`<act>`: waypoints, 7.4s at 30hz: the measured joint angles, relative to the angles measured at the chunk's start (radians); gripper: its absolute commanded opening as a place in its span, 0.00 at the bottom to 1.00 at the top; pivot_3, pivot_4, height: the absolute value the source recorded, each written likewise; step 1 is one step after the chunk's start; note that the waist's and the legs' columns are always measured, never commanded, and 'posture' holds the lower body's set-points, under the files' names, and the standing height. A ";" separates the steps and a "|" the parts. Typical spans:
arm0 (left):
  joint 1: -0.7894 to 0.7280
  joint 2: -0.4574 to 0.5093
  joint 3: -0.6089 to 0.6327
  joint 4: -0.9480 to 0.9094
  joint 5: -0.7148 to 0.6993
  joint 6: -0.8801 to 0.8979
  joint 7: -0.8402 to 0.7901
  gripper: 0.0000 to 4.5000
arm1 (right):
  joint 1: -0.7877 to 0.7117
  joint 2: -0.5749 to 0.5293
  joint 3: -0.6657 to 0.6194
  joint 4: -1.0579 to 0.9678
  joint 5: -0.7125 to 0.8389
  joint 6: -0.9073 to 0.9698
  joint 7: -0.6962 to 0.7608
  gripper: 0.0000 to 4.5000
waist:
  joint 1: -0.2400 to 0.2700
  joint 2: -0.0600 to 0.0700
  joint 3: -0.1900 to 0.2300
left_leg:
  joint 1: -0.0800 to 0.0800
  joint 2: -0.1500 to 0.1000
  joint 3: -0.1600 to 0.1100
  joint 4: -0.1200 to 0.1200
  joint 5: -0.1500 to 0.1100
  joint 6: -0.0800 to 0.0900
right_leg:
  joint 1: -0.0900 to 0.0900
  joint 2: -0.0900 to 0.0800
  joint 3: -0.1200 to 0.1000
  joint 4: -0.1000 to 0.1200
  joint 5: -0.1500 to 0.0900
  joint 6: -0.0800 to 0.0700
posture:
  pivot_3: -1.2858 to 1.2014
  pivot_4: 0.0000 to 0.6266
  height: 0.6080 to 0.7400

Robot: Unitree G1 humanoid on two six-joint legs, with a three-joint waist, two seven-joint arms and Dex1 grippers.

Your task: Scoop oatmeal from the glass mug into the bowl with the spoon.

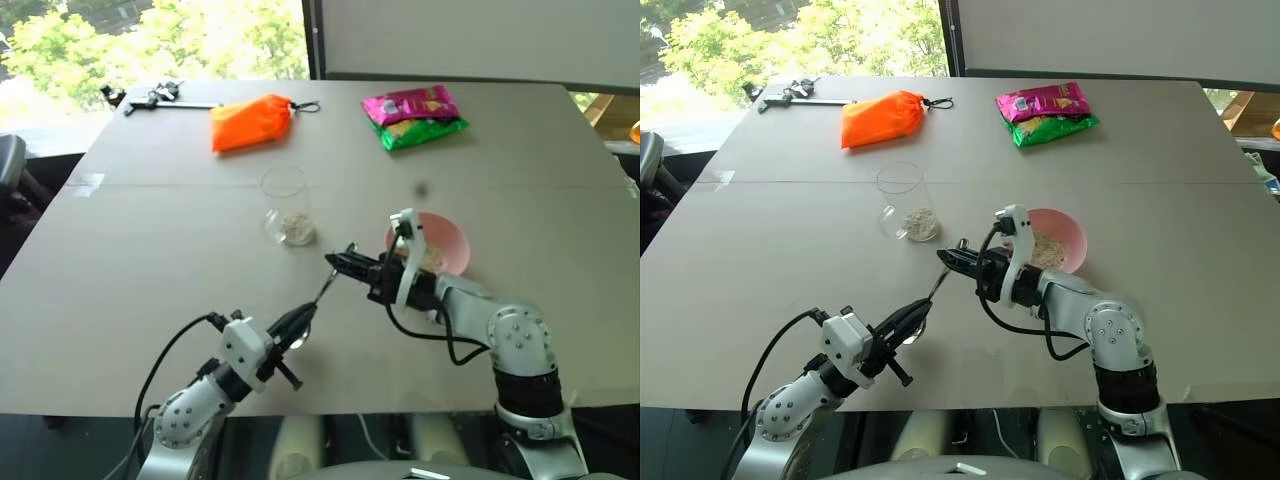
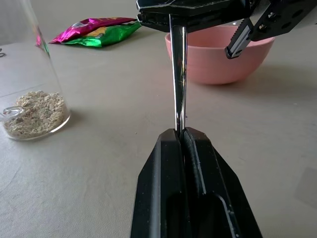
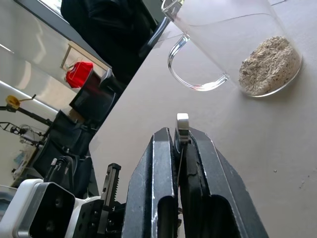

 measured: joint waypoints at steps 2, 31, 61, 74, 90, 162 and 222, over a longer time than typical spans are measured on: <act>0.007 0.001 0.000 -0.002 -0.002 0.004 0.002 0.19 | -0.001 0.002 -0.001 0.000 -0.004 -0.007 -0.006 0.00 | 0.000 0.000 0.000 | 0.000 0.000 0.000 0.000 0.000 0.000 | 0.000 0.000 0.000 0.000 0.000 0.000 | 0.52 0.24 0.66; -0.411 -0.096 0.153 0.170 0.295 0.160 0.413 0.99 | -0.125 -0.111 -0.183 0.046 0.022 -0.042 -0.047 0.00 | 0.002 0.000 0.000 | -0.001 0.000 0.000 0.000 0.002 -0.003 | 0.000 0.001 0.001 0.001 0.000 0.000 | 0.52 0.24 0.66; -0.638 -0.094 0.183 0.419 0.385 0.192 0.607 0.72 | -0.105 -0.118 -0.182 0.046 0.002 -0.061 -0.055 0.00 | 0.003 -0.001 0.000 | -0.001 0.000 0.001 0.000 0.003 -0.006 | -0.001 0.001 0.000 0.001 0.000 0.000 | 0.52 0.24 0.66; -0.663 -0.098 0.163 0.455 0.386 0.158 0.622 0.21 | -0.100 -0.116 -0.176 0.046 -0.014 -0.061 -0.050 0.00 | 0.003 -0.001 -0.001 | -0.001 0.000 0.001 0.000 0.003 -0.006 | -0.001 0.000 0.000 0.001 0.000 0.000 | 0.52 0.24 0.66; -0.685 -0.100 0.161 0.514 0.356 0.126 0.592 0.16 | -0.273 -0.150 -0.201 0.064 -0.032 -0.080 -0.055 0.00 | 0.004 -0.001 -0.001 | -0.001 0.000 0.001 0.000 0.004 -0.006 | -0.001 0.000 0.000 0.001 0.000 0.000 | 0.52 0.24 0.66; -0.892 -0.155 0.056 0.750 0.175 -0.041 0.191 0.00 | -0.590 -0.098 -0.192 0.269 -0.422 0.052 0.083 0.00 | 0.026 -0.002 -0.002 | -0.002 -0.003 0.000 0.001 0.004 -0.006 | 0.000 -0.002 -0.004 0.001 0.000 0.000 | 0.52 0.24 0.66; -0.995 -0.271 0.085 1.095 0.153 -0.377 0.215 0.00 | -0.537 -0.017 -0.595 0.290 0.349 0.111 -0.722 0.00 | 0.023 -0.002 -0.002 | -0.004 -0.002 0.001 0.000 0.004 -0.006 | -0.002 -0.001 -0.003 0.000 0.000 0.000 | 0.52 0.24 0.66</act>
